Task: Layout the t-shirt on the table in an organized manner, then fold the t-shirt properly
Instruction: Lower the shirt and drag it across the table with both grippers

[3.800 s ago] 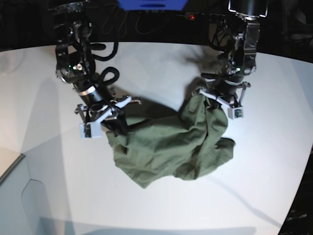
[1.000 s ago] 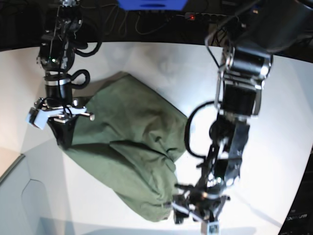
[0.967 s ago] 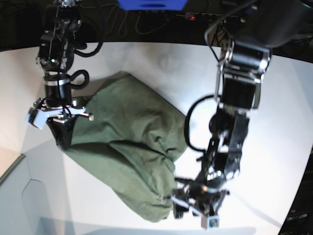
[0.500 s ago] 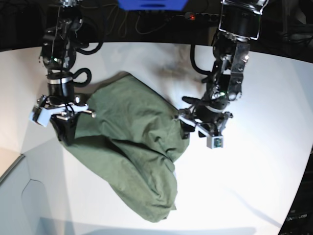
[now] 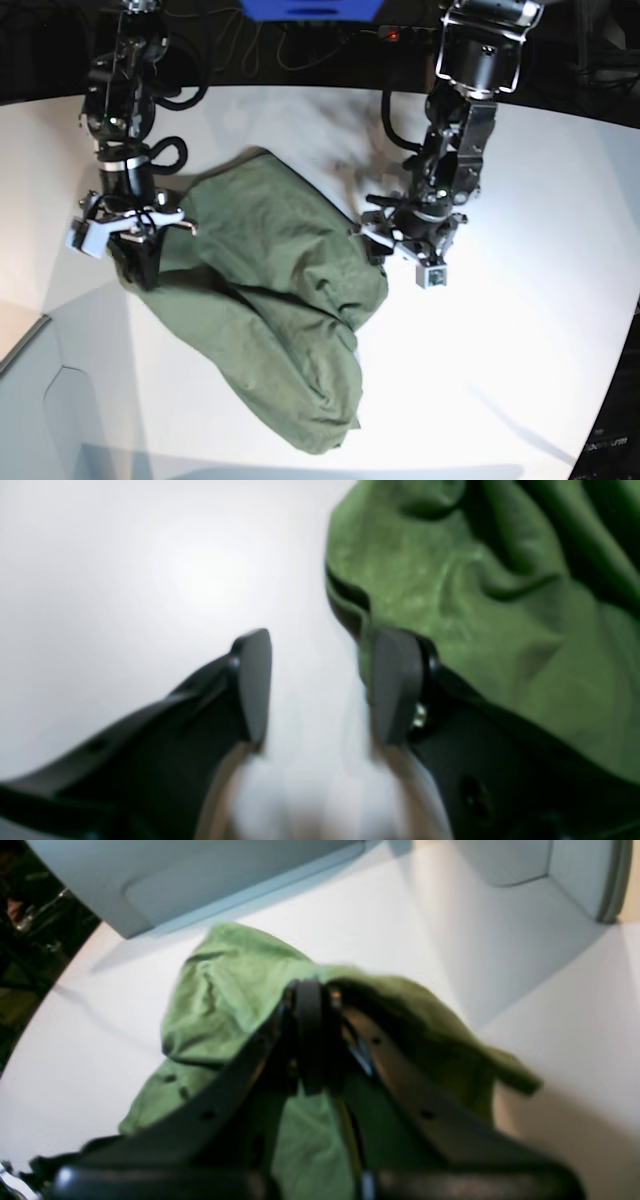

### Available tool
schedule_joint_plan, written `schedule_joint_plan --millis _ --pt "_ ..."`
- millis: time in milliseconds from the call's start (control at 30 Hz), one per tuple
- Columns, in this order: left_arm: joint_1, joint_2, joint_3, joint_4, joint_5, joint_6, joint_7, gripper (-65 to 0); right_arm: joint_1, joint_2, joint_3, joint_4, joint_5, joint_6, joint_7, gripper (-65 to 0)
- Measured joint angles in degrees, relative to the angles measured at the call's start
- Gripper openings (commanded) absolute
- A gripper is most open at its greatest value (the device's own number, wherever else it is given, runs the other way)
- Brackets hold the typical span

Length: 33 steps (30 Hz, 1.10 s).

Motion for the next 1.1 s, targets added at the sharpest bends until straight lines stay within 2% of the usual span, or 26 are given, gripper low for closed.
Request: schedule_joint_plan --millis 100,200,267,500,700,733,767,867,967,1000,1100 --pt "1.53 -0.26 -0.13 3.87 -0.09 0.52 3.13 -32.9 -0.48 -0.02 0.09 -0.02 0.00 0.00 -0.94 -65.0" --pt "4.63 -0.33 -0.33 10.58 -0.20 0.22 1.66 -32.9 -0.31 -0.02 0.09 -0.02 0.00 0.00 -0.83 -65.0" --pt "4.83 -0.28 -0.28 11.10 -0.22 0.09 2.08 -32.9 -0.37 -0.11 0.09 0.00 0.00 0.00 -0.68 -65.0" --pt "0.24 1.31 -0.28 1.18 0.20 0.46 1.25 -32.9 -0.15 -0.13 0.09 0.00 0.00 0.00 -0.72 -65.0" --pt "-2.60 2.10 0.09 -2.43 -0.02 0.04 0.94 -34.1 -0.46 -0.13 0.09 0.00 0.00 0.02 -0.81 -65.0" --pt "-2.56 2.25 0.09 -2.43 -0.02 0.09 0.81 -36.8 -0.44 -0.13 0.09 0.00 0.00 0.00 -0.81 -65.0" --pt "-2.51 2.25 0.09 -2.43 -0.02 0.07 0.72 -42.1 -0.42 -0.15 0.07 0.00 0.00 0.00 -0.81 -65.0" --pt "-2.23 2.21 -0.24 -2.23 -0.44 0.07 1.70 -65.0 -0.46 -0.13 0.09 0.00 0.00 0.00 -0.83 -65.0" --pt "-1.88 1.62 -2.45 0.09 -0.22 -0.11 3.15 -63.0 -0.42 -0.13 0.09 0.00 -0.02 0.00 -0.85 -65.0" --pt "-1.60 1.16 -4.13 1.97 -0.24 -0.11 3.34 -65.0 -0.44 -0.15 0.04 -0.28 -0.02 0.02 -0.81 -65.0" --pt "-1.31 -0.61 -10.60 9.79 -0.31 0.13 3.37 -64.7 -0.46 0.00 -1.73 -1.53 -0.04 0.02 -0.96 -65.0"
